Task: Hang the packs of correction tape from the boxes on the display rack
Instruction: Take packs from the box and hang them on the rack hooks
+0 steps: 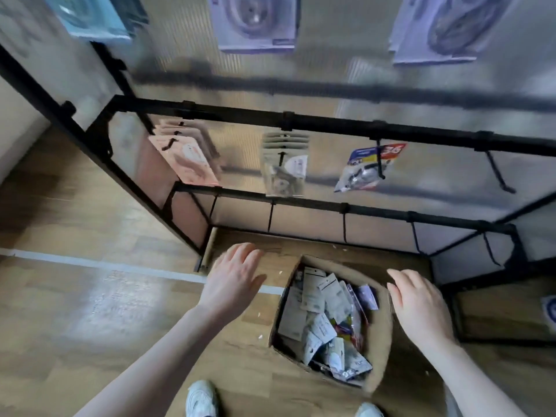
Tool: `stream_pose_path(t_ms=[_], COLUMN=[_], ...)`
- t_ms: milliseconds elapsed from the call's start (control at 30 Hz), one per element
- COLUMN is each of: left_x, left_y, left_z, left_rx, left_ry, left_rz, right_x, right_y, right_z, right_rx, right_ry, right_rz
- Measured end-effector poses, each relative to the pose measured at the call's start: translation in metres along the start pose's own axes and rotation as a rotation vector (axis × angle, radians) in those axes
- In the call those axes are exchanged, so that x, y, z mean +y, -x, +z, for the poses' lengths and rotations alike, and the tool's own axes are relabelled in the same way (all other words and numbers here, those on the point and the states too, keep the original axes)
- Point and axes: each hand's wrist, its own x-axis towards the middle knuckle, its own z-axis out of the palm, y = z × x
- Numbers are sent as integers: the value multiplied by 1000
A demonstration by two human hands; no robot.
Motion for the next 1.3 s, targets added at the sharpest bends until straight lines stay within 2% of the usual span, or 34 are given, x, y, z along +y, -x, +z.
stream_pose_path(t_ms=[167, 367, 567, 767, 1000, 1133, 1233, 1300], left_x=[78, 121, 118, 106, 92, 83, 85, 89], left_y=[-10, -13, -12, -7, 15, 27, 29, 28], left_z=[43, 83, 138, 230, 342, 383, 402, 412], left_rx=[-83, -167, -273, -401, -548, -628, -699, -764], left_ry=[18, 41, 9, 31, 4, -26, -43, -58], left_rz=[-36, -57, -52, -78, -103, -35, 27, 58], right_x=[87, 126, 141, 145, 143, 138, 129, 122], right_y=[23, 37, 49, 64, 90, 98, 98, 99], right_z=[16, 35, 80, 163, 256, 279, 289, 295], right_rx=[-97, -183, -237, -369, -456, -505, -511, -580], right_ry=[20, 15, 7, -3, 40, 67, 70, 57], right_rz=[52, 72, 76, 68, -76, -137, -247, -322])
